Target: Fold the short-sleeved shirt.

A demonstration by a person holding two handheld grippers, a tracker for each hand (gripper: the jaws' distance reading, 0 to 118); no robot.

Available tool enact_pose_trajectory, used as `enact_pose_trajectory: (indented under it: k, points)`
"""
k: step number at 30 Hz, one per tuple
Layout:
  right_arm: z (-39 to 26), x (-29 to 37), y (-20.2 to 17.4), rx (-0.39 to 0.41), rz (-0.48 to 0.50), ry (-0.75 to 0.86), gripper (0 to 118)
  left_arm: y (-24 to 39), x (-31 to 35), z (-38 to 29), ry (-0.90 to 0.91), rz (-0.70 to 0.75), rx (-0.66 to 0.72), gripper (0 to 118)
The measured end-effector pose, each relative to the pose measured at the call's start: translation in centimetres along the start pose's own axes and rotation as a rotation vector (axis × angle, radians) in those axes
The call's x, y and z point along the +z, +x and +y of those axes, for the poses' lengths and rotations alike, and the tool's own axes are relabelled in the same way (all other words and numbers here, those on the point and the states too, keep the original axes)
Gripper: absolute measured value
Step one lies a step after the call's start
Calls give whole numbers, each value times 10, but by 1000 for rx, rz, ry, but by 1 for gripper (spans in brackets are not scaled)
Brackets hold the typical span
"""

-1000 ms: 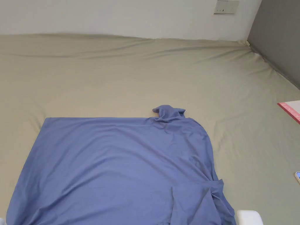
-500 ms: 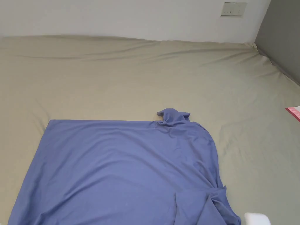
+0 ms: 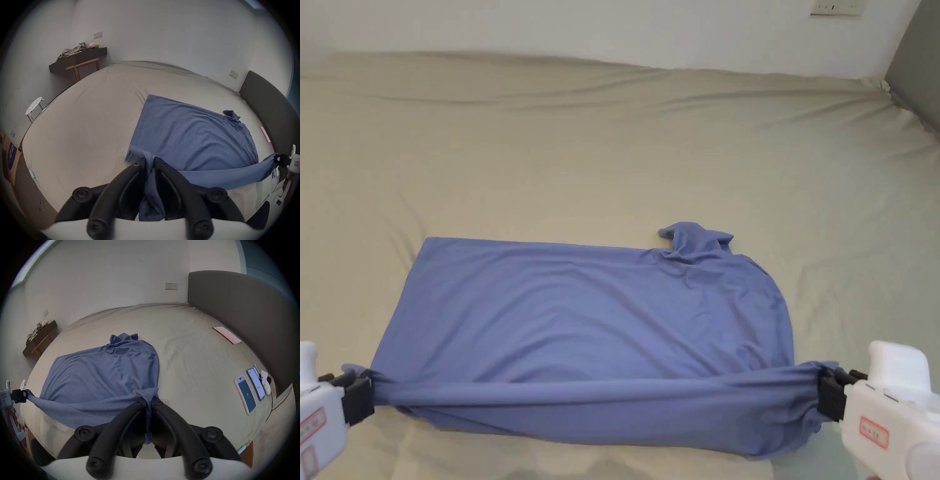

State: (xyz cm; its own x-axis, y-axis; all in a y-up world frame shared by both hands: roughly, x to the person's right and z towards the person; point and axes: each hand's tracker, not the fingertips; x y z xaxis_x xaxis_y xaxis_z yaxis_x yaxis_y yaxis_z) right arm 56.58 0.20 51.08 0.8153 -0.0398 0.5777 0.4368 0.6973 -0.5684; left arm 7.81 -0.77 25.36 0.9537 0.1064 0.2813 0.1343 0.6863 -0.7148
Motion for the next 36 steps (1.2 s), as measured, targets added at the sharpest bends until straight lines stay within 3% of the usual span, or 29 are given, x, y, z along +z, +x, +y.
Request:
enact_pose_trajectory:
  k: [13, 21, 22, 23, 24, 25, 26, 28, 30, 36]
  points:
    - [23, -131, -19, 118, -101, -157, 8, 16, -109, 31, -238, 32, -44, 10]
    - [22, -141, -19, 93, -129, -154, 10, 21, -120, 29, -231, 37, -1, 12]
    - [22, -139, -19, 80, -131, -149, 16, 19, -119, 29, -224, 36, 15, 22]
    - [23, -137, -19, 57, -132, -135, 31, 19, -115, 29, -195, 19, 45, 40]
    - [25, -133, -18, 31, -144, -113, 67, 19, -109, 31, -151, 23, 54, 77]
    - [30, -128, -15, 9, -172, -89, 91, 19, -102, 33, -111, 43, 54, 105]
    - [35, -122, -11, -12, -185, -69, 102, 17, -95, 39, -77, 48, 59, 117]
    - [46, -106, -6, -55, -175, 2, 102, 18, -72, 48, 23, 22, 70, 117]
    - [63, -79, -9, -25, -139, 87, 102, 23, -45, 60, 116, 12, 32, 117]
    - [104, 44, -53, 172, -113, 435, 102, 60, 51, 85, 423, -39, -94, 116]
